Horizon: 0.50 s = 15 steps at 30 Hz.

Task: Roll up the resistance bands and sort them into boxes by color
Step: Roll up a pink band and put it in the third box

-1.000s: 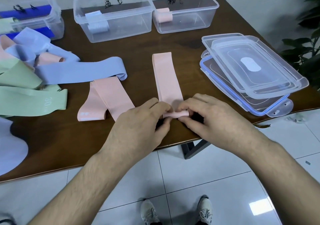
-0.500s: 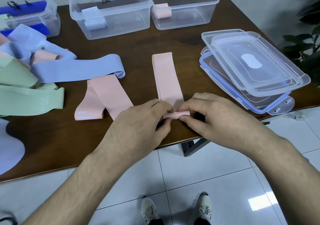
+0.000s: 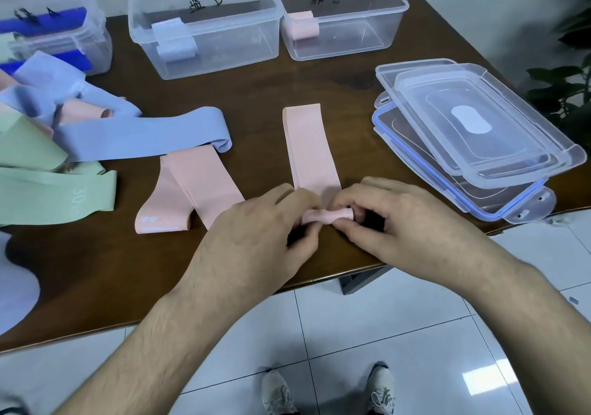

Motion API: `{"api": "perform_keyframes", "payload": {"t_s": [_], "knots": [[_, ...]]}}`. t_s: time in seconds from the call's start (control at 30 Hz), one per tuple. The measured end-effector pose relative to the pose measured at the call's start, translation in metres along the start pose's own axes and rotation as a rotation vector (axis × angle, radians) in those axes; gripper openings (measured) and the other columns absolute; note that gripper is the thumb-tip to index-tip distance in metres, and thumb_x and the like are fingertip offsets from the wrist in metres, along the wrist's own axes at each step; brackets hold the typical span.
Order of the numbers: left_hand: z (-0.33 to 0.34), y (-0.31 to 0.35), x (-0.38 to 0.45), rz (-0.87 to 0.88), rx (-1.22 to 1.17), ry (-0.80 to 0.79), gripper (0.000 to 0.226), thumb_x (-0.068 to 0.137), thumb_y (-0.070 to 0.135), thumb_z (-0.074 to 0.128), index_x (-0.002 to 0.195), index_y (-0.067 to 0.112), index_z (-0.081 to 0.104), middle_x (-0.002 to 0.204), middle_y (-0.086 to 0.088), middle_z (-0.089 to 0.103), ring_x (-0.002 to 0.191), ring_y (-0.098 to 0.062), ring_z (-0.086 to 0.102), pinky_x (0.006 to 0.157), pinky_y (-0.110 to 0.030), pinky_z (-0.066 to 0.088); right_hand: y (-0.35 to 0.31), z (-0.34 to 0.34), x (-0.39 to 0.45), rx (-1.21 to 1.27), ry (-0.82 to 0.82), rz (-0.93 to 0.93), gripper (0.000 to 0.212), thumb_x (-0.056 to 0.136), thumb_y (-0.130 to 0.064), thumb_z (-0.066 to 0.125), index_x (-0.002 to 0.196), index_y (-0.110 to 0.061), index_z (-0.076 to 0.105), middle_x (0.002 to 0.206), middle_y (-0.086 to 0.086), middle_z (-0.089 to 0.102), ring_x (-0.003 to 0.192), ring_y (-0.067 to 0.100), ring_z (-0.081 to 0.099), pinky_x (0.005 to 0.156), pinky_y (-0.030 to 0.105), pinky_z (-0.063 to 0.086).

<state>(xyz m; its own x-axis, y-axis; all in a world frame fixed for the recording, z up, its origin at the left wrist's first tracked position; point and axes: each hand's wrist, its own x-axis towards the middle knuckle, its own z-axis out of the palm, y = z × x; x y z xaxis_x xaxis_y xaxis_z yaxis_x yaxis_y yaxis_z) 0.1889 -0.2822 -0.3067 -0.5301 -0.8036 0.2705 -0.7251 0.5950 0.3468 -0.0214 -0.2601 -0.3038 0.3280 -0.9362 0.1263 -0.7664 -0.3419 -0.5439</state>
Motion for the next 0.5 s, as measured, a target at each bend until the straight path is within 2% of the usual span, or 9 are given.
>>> {"api": "perform_keyframes", "payload": {"t_s": [0.1, 0.2, 0.33, 0.5], "knots": [[0.0038, -0.0035, 0.0027, 0.020, 0.011, 0.009, 0.014, 0.088, 0.032, 0.066, 0.099, 0.025, 0.068, 0.079, 0.011, 0.058, 0.057, -0.010, 0.051, 0.047, -0.024, 0.045, 0.0002, -0.0005, 0.0006, -0.019, -0.002, 0.002, 0.018, 0.090, -0.039, 0.057, 0.106, -0.034, 0.065, 0.080, -0.010, 0.052, 0.077, 0.008, 0.052, 0.064, 0.020, 0.039], [0.0055, -0.0039, 0.0054, 0.013, 0.008, 0.016, 0.019, 0.087, 0.036, 0.055, 0.098, 0.025, 0.068, 0.078, 0.012, 0.056, 0.057, -0.012, 0.053, 0.047, -0.028, 0.049, -0.0008, -0.0009, 0.0017, -0.038, -0.015, 0.000, 0.030, 0.089, -0.041, 0.058, 0.118, -0.036, 0.060, 0.084, -0.011, 0.052, 0.080, 0.009, 0.052, 0.068, 0.025, 0.046], [0.0051, -0.0055, 0.0076, 0.012, -0.008, 0.013, 0.015, 0.088, 0.035, 0.060, 0.097, 0.026, 0.067, 0.076, 0.016, 0.048, 0.060, -0.007, 0.047, 0.051, -0.022, 0.043, -0.0001, -0.0012, 0.0052, -0.043, -0.007, -0.044, 0.014, 0.093, -0.036, 0.059, 0.107, -0.034, 0.061, 0.083, -0.010, 0.053, 0.078, 0.011, 0.053, 0.067, 0.034, 0.051], [0.0028, -0.0014, 0.0030, 0.014, -0.008, -0.003, 0.017, 0.082, 0.038, 0.058, 0.090, 0.028, 0.068, 0.069, 0.018, 0.040, 0.058, -0.003, 0.042, 0.051, -0.016, 0.037, 0.0007, -0.0035, 0.0020, -0.028, -0.026, -0.063, 0.011, 0.093, -0.034, 0.064, 0.104, -0.033, 0.064, 0.079, -0.011, 0.052, 0.078, 0.011, 0.052, 0.068, 0.031, 0.049]]}}
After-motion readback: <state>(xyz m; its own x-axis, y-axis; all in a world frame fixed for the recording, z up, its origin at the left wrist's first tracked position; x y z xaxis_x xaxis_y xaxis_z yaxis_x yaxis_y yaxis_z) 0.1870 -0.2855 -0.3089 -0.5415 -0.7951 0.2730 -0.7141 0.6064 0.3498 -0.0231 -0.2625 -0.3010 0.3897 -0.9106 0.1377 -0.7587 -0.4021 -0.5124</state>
